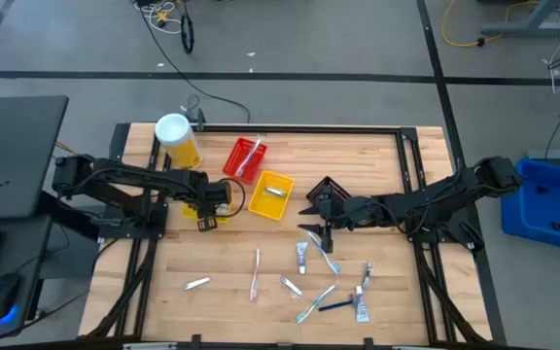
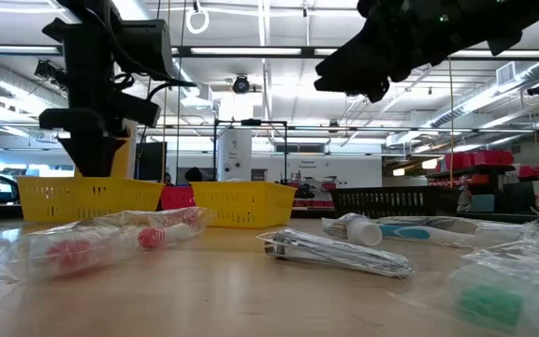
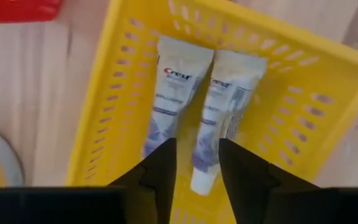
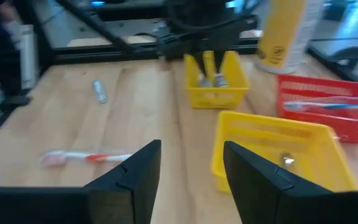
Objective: Pick & Place Travel size toiletries
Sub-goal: Put the orange toothbrush into the red bin
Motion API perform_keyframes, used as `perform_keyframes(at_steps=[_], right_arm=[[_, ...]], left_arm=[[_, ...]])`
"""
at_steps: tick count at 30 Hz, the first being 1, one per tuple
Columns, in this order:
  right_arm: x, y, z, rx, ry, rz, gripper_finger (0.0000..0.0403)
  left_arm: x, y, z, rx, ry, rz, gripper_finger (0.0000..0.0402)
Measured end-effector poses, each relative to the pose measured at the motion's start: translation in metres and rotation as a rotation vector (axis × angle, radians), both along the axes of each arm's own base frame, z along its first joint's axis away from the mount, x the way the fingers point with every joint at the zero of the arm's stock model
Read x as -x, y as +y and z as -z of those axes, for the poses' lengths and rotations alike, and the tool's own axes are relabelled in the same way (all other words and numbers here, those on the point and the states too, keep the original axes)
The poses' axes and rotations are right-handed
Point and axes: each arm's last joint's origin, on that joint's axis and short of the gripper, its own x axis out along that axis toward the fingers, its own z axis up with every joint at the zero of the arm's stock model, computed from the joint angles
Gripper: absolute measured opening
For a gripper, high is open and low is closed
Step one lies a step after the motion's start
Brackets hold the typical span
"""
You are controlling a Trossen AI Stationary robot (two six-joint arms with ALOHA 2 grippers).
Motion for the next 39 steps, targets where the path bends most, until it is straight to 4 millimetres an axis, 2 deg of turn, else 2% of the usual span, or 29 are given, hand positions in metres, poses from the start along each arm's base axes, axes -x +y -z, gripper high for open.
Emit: perform_keyframes(at_steps=[3, 8, 12, 15, 24, 34, 39], right_arm=[[-0.002, -0.001, 0.005, 0.006, 0.014, 0.031, 0.0201], [-0.008, -0.002, 0.015, 0.011, 0.036, 0.041, 0.0223], [-0.012, -0.006, 0.020, -0.004, 0.033, 0.063, 0.0234], [-0.014, -0.008, 0.023, -0.035, 0.030, 0.081, 0.0238], [-0.014, -0.008, 0.023, -0.027, 0.034, 0.087, 0.0220], [-0.014, -0.010, 0.024, -0.006, 0.040, 0.106, 0.0201], [-0.014, -0.010, 0.024, -0.024, 0.044, 0.092, 0.0196]], left_arm=[[-0.004, 0.001, -0.007, -0.017, -0.024, -0.023, 0.0139], [-0.020, 0.001, -0.031, 0.037, -0.150, -0.143, 0.0136], [-0.029, -0.002, -0.049, 0.175, -0.249, -0.340, 0.0130], [-0.034, -0.009, -0.053, 0.319, -0.293, -0.475, 0.0127], [-0.055, -0.044, -0.044, 0.447, -0.363, -0.507, 0.0124], [-0.086, -0.077, -0.008, 0.522, -0.351, -0.438, 0.0124], [-0.102, -0.094, 0.009, 0.549, -0.391, -0.288, 0.0125]])
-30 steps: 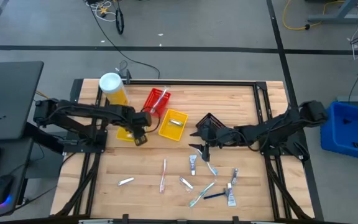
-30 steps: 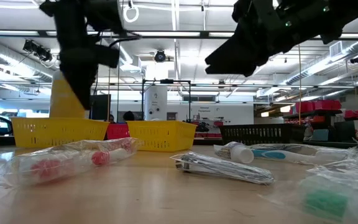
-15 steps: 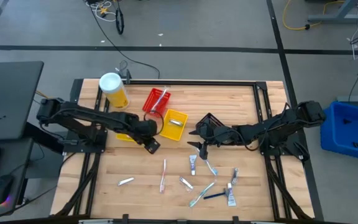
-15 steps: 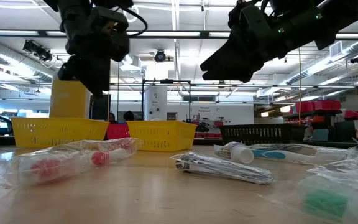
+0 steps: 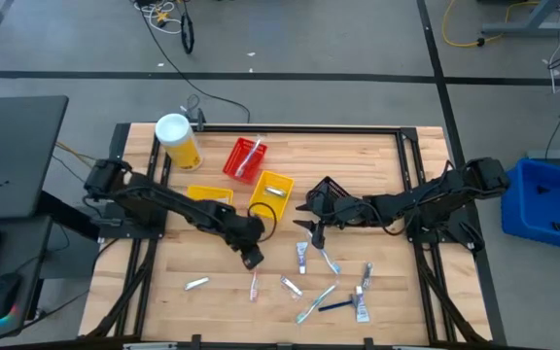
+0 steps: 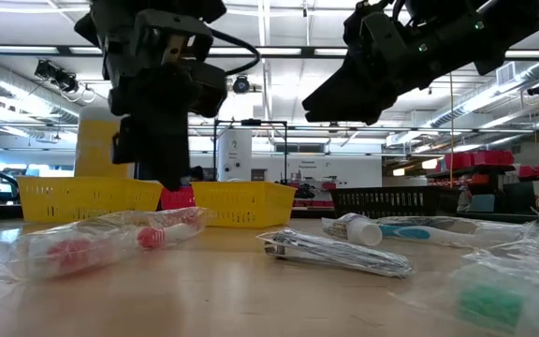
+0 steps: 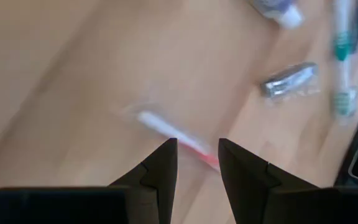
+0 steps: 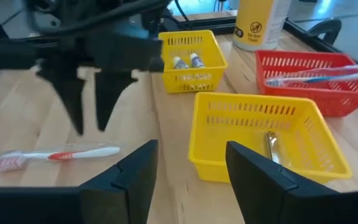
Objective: Pick & Place Travel size toiletries
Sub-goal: Put the orange toothbrush into the red bin
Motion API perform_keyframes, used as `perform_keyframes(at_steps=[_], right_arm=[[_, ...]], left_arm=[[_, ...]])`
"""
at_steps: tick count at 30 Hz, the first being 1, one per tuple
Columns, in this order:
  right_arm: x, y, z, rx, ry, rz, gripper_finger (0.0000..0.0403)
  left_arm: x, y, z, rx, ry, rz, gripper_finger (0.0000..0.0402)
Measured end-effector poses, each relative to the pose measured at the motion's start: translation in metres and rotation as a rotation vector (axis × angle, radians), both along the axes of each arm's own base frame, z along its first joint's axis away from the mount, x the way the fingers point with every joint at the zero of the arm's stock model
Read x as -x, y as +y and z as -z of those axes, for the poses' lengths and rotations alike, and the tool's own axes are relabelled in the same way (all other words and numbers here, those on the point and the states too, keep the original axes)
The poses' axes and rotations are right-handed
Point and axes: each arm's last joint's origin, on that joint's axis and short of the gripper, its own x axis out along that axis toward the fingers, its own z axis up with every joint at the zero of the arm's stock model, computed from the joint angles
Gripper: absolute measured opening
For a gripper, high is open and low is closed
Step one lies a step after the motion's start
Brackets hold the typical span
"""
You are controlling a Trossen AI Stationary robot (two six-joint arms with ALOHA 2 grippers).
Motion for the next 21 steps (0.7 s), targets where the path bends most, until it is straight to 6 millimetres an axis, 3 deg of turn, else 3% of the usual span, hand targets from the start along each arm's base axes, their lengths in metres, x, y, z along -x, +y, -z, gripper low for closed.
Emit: perform_keyframes(at_steps=[4, 13, 21], right_arm=[[0.000, 0.002, 0.001, -0.056, 0.012, -0.048, 0.0192], [0.002, 0.004, 0.004, -0.089, 0.048, -0.129, 0.0179], [0.003, 0.004, 0.006, -0.079, 0.076, -0.130, 0.0172]], left_arm=[[-0.007, -0.008, 0.008, 0.004, -0.038, 0.011, 0.0140], [-0.004, -0.008, 0.021, -0.031, 0.063, -0.139, 0.0188], [-0.011, -0.009, 0.037, -0.029, 0.075, -0.147, 0.0188]])
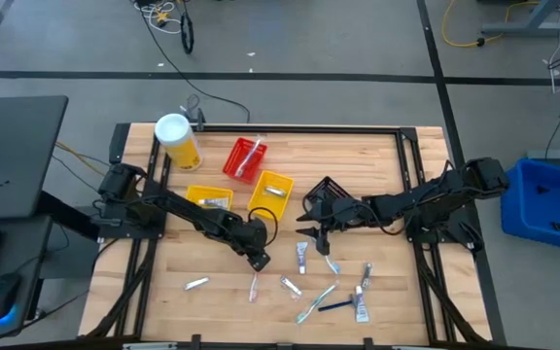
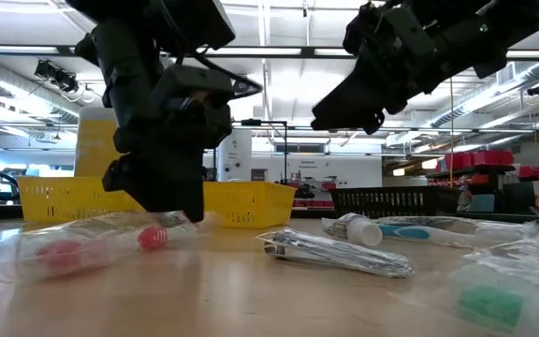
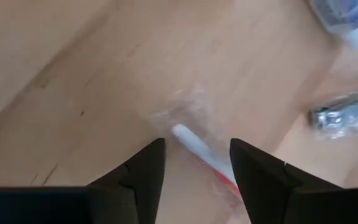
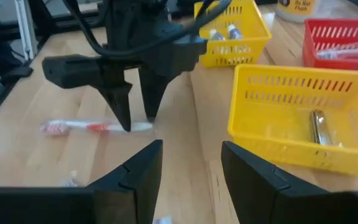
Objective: Pick & Place Travel size toiletries
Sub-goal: Put the orange toothbrush into the red bin
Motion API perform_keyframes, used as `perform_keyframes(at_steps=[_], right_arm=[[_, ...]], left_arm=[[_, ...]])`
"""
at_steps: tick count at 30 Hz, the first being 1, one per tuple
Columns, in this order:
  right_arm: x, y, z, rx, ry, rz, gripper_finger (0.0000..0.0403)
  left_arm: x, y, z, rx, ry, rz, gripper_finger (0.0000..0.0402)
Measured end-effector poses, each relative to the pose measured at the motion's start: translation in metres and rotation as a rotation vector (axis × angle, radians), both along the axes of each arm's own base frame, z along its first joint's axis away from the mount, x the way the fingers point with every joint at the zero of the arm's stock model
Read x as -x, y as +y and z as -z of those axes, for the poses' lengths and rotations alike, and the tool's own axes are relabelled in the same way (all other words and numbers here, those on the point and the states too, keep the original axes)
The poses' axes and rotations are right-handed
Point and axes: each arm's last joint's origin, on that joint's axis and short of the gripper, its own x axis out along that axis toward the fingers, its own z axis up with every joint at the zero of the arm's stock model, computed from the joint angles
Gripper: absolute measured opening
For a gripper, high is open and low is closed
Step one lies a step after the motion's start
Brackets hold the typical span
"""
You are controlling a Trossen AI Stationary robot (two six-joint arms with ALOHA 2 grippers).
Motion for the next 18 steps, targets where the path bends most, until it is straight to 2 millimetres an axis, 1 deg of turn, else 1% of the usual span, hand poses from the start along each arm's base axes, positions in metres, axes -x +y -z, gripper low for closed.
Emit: perform_keyframes(at_steps=[3, 6, 10, 14, 15, 18], right_arm=[[0.000, 0.000, 0.001, 0.004, 0.006, -0.001, 0.0172], [0.000, 0.000, 0.000, 0.022, 0.004, -0.008, 0.0175], [0.000, 0.000, 0.000, 0.049, -0.007, -0.023, 0.0181], [0.000, 0.000, 0.000, 0.049, -0.006, -0.023, 0.0188], [0.000, -0.001, 0.000, 0.049, -0.007, -0.023, 0.0190], [0.000, -0.001, 0.000, 0.050, -0.006, -0.023, 0.0194]], left_arm=[[0.000, 0.003, 0.001, -0.016, 0.010, 0.002, 0.0177], [0.001, 0.005, 0.001, -0.057, 0.016, 0.033, 0.0150], [0.003, 0.010, 0.002, -0.097, 0.032, 0.081, 0.0091], [0.003, 0.013, 0.003, -0.102, 0.036, 0.076, 0.0031], [0.002, 0.014, 0.002, -0.103, 0.035, 0.074, 0.0023], [0.002, 0.014, 0.002, -0.098, 0.036, 0.038, 0.0023]])
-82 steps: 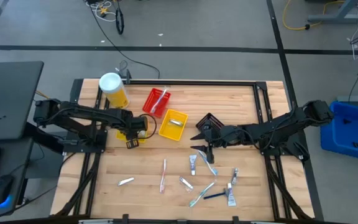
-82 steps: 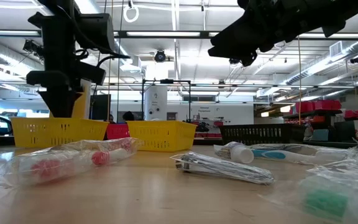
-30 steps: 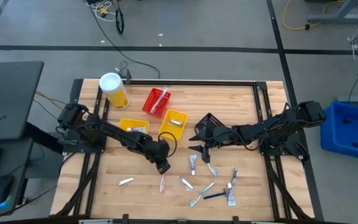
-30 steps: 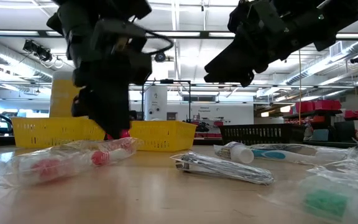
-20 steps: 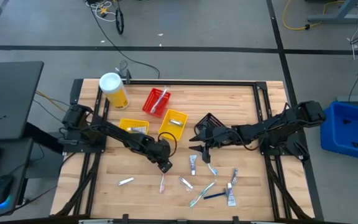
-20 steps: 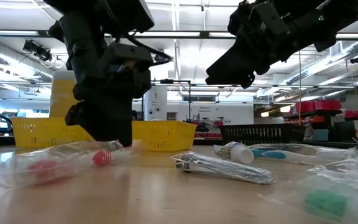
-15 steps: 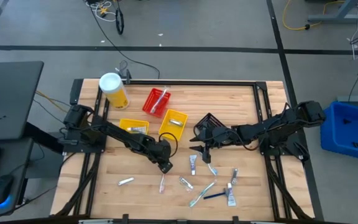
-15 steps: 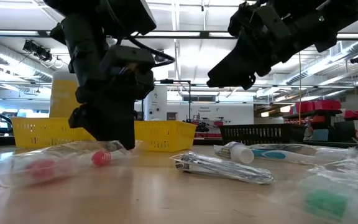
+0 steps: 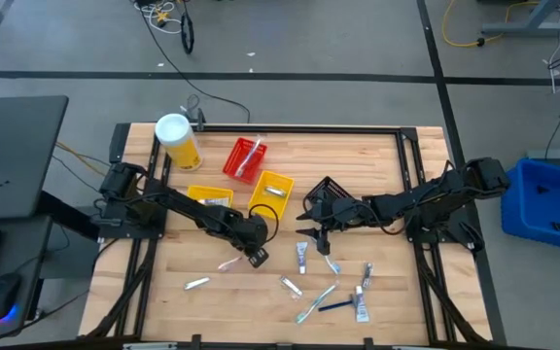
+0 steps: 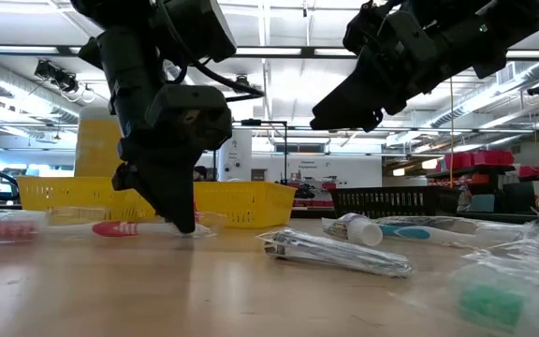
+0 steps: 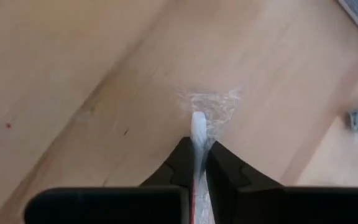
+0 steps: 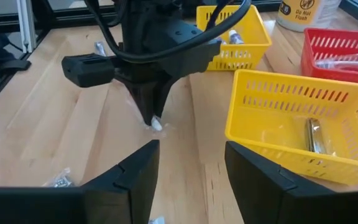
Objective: Pick & Place Travel size toiletries
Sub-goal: Put the orange toothbrush into the red bin
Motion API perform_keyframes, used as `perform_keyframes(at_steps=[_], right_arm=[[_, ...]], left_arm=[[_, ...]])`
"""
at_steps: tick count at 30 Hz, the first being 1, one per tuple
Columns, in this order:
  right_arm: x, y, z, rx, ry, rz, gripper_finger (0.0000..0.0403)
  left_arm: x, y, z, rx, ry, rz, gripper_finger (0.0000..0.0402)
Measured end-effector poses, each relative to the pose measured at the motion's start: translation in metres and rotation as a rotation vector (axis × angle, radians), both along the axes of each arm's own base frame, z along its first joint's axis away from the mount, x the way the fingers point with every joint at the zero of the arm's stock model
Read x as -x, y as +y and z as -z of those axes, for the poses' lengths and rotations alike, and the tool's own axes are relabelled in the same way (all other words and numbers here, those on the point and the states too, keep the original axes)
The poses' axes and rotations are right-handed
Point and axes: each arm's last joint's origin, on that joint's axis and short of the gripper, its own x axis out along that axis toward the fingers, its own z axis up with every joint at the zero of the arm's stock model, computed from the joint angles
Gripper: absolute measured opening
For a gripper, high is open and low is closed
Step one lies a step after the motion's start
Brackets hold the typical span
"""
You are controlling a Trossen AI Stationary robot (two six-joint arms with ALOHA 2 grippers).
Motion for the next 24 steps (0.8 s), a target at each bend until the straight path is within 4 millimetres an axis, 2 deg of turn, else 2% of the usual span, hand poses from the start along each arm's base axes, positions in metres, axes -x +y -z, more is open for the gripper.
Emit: perform_keyframes(at_steps=[6, 10, 13, 19, 21, 24], right_arm=[[0.000, 0.000, 0.000, 0.000, 0.002, 0.000, 0.0196], [0.000, 0.000, 0.000, -0.001, 0.005, 0.001, 0.0188], [0.001, 0.000, 0.001, -0.002, 0.013, 0.002, 0.0182], [0.001, 0.000, 0.002, -0.014, 0.030, 0.008, 0.0173], [0.001, 0.000, 0.003, -0.024, 0.035, 0.015, 0.0171], [0.002, 0.000, 0.003, -0.026, 0.037, 0.015, 0.0169]], left_arm=[[-0.008, -0.001, -0.009, 0.005, -0.022, -0.050, 0.0038], [-0.017, -0.002, -0.033, -0.030, -0.064, -0.024, 0.0026], [-0.019, -0.002, -0.061, -0.082, -0.074, -0.016, 0.0025], [-0.006, 0.009, -0.113, -0.334, -0.037, -0.140, 0.0038], [-0.003, 0.015, -0.123, -0.441, -0.056, -0.238, 0.0033], [0.000, 0.028, -0.128, -0.571, -0.089, -0.368, 0.0028]])
